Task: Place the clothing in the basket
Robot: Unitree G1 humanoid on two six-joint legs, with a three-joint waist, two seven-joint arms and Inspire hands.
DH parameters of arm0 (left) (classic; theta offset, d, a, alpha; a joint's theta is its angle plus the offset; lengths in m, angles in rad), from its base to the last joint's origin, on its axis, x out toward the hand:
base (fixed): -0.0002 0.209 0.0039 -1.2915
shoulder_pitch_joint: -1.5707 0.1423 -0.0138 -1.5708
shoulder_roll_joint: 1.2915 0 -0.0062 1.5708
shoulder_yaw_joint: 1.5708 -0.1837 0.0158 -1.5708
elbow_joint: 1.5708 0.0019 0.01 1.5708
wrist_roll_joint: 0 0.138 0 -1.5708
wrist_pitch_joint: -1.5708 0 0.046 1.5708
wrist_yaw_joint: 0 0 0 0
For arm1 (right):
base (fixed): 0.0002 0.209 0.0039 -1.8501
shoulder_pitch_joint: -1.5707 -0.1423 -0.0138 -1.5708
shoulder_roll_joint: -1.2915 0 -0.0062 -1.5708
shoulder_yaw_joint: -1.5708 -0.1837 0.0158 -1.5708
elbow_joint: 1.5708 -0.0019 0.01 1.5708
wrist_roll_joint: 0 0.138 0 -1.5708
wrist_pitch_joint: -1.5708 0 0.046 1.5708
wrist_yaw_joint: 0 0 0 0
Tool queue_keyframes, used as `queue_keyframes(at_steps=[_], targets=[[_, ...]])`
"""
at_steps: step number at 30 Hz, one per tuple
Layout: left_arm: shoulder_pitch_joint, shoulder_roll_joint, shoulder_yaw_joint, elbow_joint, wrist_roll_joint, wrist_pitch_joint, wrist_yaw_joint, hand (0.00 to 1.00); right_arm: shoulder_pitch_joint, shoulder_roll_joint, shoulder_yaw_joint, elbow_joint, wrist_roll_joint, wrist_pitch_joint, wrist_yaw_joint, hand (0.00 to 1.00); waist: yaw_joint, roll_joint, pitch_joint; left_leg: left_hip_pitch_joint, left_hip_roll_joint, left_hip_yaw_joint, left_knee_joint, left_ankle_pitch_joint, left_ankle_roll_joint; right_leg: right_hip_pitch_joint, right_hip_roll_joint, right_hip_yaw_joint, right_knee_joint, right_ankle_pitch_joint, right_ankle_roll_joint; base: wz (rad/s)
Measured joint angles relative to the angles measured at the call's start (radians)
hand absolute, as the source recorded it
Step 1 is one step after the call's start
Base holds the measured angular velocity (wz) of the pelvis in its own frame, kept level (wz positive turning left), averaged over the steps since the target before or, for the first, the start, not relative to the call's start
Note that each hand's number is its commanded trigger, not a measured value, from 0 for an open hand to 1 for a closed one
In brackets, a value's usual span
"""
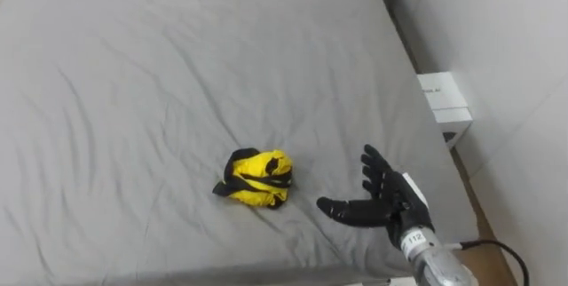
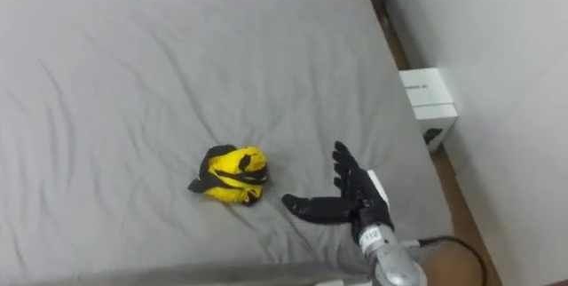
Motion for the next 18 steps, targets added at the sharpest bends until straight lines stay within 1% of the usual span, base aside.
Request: queue_keyframes(at_steps=[1,2,5,6,8,9,10,11,13,14,15,16,17,18], targets=[[-0.004,0.000,-0.002,0.002,0.000,0.003,-0.001,0.00,-0.002,0.002,0.011,-0.006,-0.012,0.000,0.000,0.00,0.002,-0.001,0.0015,-0.005,-0.003,-0.004,-0.001,0.000,0.000,0.000,-0.001,-0.005,-0.003,-0.002,0.003,0.26],[-0.012,0.000,-0.002,0.010,0.000,0.007,-0.003,0.00,-0.006,0.002,0.018,-0.006,-0.027,0.000,0.000,0.00,0.003,0.000,0.0066,-0.009,-0.011,-0.010,-0.001,0.000,0.001,0.000,-0.004,-0.012,-0.006,-0.004,0.007,0.20],[-0.039,0.001,0.000,0.046,-0.001,0.016,-0.017,0.00,-0.012,0.000,0.020,-0.003,-0.071,0.000,-0.004,0.00,0.008,0.002,0.0111,-0.027,-0.016,-0.012,-0.001,0.000,0.002,-0.007,-0.009,-0.025,-0.017,-0.008,0.013,0.17],[-0.040,0.001,0.000,0.047,-0.001,0.016,-0.017,0.00,-0.015,-0.002,0.024,0.002,-0.083,0.000,-0.007,0.00,0.010,0.001,0.0117,-0.030,-0.017,-0.010,-0.002,0.000,0.003,-0.011,-0.010,-0.025,-0.017,-0.008,0.014,0.07],[-0.053,0.004,0.000,0.051,-0.001,0.015,-0.017,0.00,-0.027,-0.003,0.034,0.021,-0.114,0.000,-0.031,0.00,0.028,-0.004,0.0145,-0.047,-0.023,-0.012,-0.004,0.003,0.009,-0.024,-0.014,-0.035,-0.017,-0.009,0.015,0.10],[-0.057,0.005,-0.002,0.054,-0.001,0.015,-0.017,0.00,-0.030,-0.004,0.040,0.026,-0.119,0.000,-0.042,0.00,0.028,-0.005,0.0141,-0.054,-0.025,-0.016,-0.004,0.005,0.011,-0.030,-0.015,-0.041,-0.017,-0.010,0.016,0.28],[-0.069,0.008,-0.010,0.062,0.000,0.015,-0.017,0.00,-0.039,-0.004,0.044,0.042,-0.132,0.000,-0.058,0.00,0.028,-0.007,0.0151,-0.067,-0.030,-0.030,-0.004,0.007,0.013,-0.037,-0.018,-0.055,-0.017,-0.011,0.018,0.28],[-0.075,0.008,-0.012,0.067,0.002,0.014,-0.017,0.00,-0.045,-0.003,0.044,0.052,-0.140,0.000,-0.065,0.00,0.030,-0.008,0.0156,-0.072,-0.031,-0.031,-0.004,0.008,0.015,-0.040,-0.020,-0.062,-0.017,-0.011,0.019,0.32],[-0.086,0.012,-0.012,0.080,0.003,0.014,-0.020,0.00,-0.099,-0.001,0.044,0.121,-0.157,0.000,-0.076,0.00,0.032,-0.011,0.0173,-0.091,-0.035,-0.035,-0.005,0.012,0.020,-0.053,-0.026,-0.083,-0.016,-0.013,0.022,0.31],[-0.093,0.017,-0.014,0.089,0.003,0.014,-0.024,0.00,-0.125,-0.002,0.046,0.147,-0.156,0.000,-0.087,0.00,0.035,-0.015,0.0211,-0.096,-0.038,-0.035,-0.006,0.015,0.022,-0.054,-0.029,-0.092,-0.018,-0.015,0.025,0.28],[-0.094,0.021,-0.014,0.091,0.003,0.015,-0.028,0.00,-0.139,-0.002,0.051,0.160,-0.155,0.000,-0.091,0.00,0.040,-0.018,0.0229,-0.097,-0.038,-0.034,-0.007,0.015,0.022,-0.054,-0.030,-0.094,-0.018,-0.016,0.026,0.13],[-0.099,0.032,-0.014,0.101,0.002,0.016,-0.038,0.00,-0.159,-0.003,0.055,0.173,-0.151,0.000,-0.099,0.00,0.059,-0.028,0.0235,-0.102,-0.039,-0.034,-0.007,0.015,0.022,-0.060,-0.030,-0.092,-0.019,-0.017,0.027,0.00],[-0.098,0.037,-0.016,0.104,0.001,0.016,-0.038,0.00,-0.173,-0.004,0.061,0.182,-0.146,0.000,-0.101,0.00,0.064,-0.034,0.0210,-0.109,-0.039,-0.034,-0.006,0.015,0.022,-0.067,-0.030,-0.093,-0.019,-0.017,0.028,0.04],[-0.098,0.046,-0.025,0.109,0.001,0.019,-0.038,0.00,-0.203,-0.005,0.073,0.198,-0.139,0.003,-0.104,0.00,0.071,-0.042,0.0220,-0.121,-0.040,-0.038,-0.006,0.015,0.022,-0.079,-0.031,-0.097,-0.017,-0.017,0.028,0.16]])
